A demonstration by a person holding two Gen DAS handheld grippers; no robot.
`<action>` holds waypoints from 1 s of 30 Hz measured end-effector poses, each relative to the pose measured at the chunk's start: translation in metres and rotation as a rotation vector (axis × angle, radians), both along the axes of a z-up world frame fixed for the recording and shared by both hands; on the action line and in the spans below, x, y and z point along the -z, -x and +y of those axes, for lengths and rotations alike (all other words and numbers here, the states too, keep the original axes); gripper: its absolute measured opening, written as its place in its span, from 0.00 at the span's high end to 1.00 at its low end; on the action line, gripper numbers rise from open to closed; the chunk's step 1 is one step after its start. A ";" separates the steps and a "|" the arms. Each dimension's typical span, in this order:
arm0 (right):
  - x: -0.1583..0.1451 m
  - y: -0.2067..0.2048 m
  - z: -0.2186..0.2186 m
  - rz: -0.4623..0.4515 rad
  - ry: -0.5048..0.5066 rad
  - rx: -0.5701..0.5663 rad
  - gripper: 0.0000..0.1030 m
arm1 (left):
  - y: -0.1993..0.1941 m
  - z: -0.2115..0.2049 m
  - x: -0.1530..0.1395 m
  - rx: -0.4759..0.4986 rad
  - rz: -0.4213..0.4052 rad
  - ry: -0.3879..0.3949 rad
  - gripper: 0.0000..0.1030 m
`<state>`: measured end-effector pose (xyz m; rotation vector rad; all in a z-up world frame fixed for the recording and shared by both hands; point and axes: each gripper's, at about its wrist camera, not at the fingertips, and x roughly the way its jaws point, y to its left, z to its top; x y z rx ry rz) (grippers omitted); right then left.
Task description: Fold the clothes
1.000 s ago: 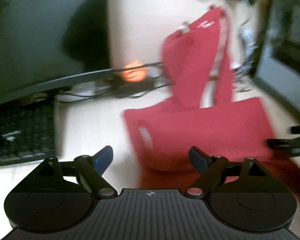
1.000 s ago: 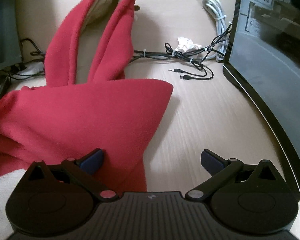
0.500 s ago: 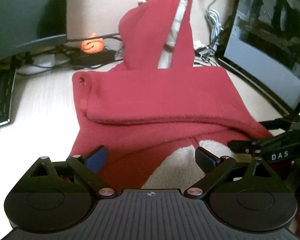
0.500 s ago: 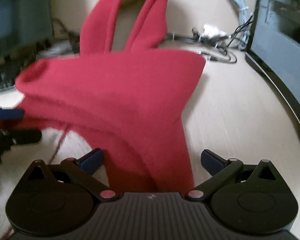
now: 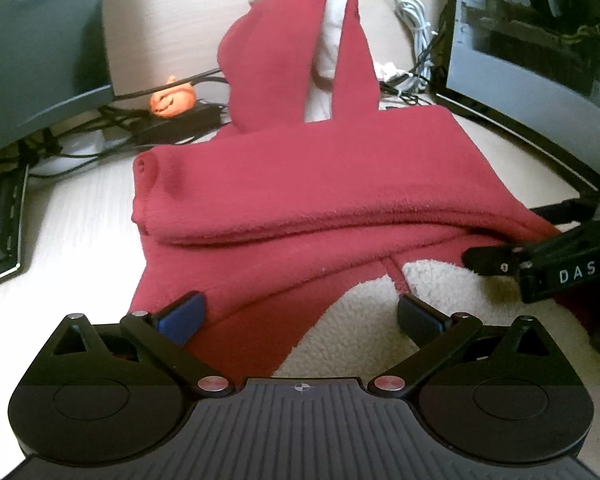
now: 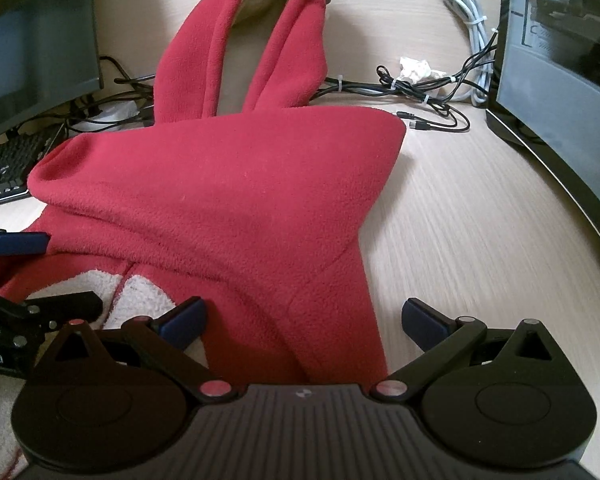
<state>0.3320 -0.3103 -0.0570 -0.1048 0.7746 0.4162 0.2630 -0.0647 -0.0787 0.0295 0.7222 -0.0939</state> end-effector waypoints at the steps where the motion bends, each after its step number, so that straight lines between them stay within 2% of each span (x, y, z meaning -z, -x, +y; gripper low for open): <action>1: 0.000 0.000 0.000 0.000 0.001 0.001 0.00 | 0.000 0.001 0.000 0.000 -0.001 0.004 0.00; 9: 0.000 0.001 0.003 -0.005 -0.006 0.023 0.00 | -0.002 0.003 0.001 -0.001 -0.007 0.014 0.00; 12: 0.000 -0.003 0.006 -0.002 -0.032 0.069 0.00 | -0.002 0.003 0.001 -0.002 -0.007 0.013 0.00; 16: -0.002 -0.007 0.018 0.018 0.016 0.099 0.00 | -0.001 -0.002 0.000 -0.004 0.004 -0.017 0.00; 19: -0.005 -0.012 0.018 0.058 0.039 0.073 0.00 | 0.004 0.002 -0.005 -0.007 0.010 0.001 0.00; 21: -0.012 -0.014 0.009 0.125 0.052 0.053 0.00 | 0.013 0.011 -0.012 -0.026 0.019 0.036 0.00; 22: -0.018 -0.011 0.000 0.145 0.054 0.089 0.00 | 0.019 0.018 -0.018 -0.045 0.029 0.058 0.00; 23: -0.026 -0.002 -0.011 0.129 0.053 0.141 0.00 | 0.029 0.025 -0.025 -0.066 0.029 0.078 0.00; 27: -0.058 0.056 -0.043 -0.015 0.096 0.192 0.00 | 0.083 0.059 -0.060 -0.085 0.012 0.143 0.00; 30: -0.067 0.100 -0.054 -0.061 0.094 0.203 0.00 | 0.120 0.073 -0.071 -0.060 -0.015 0.130 0.00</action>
